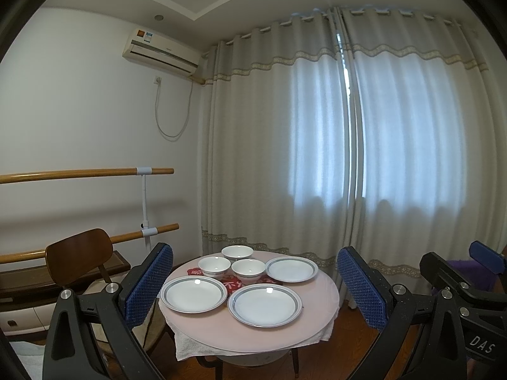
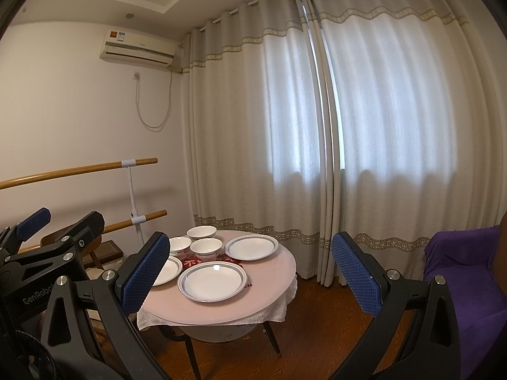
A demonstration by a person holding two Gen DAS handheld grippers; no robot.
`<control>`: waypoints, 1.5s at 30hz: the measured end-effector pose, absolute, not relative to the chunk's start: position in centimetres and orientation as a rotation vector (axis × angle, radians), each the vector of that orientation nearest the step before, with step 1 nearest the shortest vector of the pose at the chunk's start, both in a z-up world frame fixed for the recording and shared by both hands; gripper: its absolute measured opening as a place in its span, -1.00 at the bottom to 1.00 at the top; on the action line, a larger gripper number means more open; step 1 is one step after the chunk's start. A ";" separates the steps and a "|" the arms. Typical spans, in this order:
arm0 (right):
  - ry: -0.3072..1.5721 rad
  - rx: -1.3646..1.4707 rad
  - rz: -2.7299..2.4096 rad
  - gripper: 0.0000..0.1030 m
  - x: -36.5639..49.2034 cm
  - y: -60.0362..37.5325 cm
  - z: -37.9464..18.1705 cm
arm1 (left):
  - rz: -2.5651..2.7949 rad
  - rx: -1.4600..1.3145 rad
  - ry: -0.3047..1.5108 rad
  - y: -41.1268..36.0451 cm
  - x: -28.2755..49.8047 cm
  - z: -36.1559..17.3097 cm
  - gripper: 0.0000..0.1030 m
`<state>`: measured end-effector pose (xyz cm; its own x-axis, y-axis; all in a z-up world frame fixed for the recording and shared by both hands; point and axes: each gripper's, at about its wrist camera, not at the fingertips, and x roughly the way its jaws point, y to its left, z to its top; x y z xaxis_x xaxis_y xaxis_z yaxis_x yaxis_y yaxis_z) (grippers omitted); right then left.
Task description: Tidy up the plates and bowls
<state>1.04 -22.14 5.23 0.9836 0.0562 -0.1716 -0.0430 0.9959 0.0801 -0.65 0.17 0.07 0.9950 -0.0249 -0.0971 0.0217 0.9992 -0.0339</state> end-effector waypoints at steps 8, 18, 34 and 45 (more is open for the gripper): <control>0.177 0.078 0.049 1.00 1.0 -22.2 5.2 | -0.027 -0.033 0.097 0.2 -0.7 0.1 0.99; 0.184 0.080 0.049 1.00 1.1 -22.2 5.1 | -0.028 -0.033 0.099 0.3 -0.8 0.0 0.99; 0.229 0.091 0.049 1.00 2.9 -22.0 3.7 | -0.043 -0.046 0.146 0.1 1.5 -0.7 0.99; 0.325 0.095 0.072 1.00 8.4 -21.7 0.4 | -0.017 -0.045 0.227 -0.1 7.5 -2.7 0.99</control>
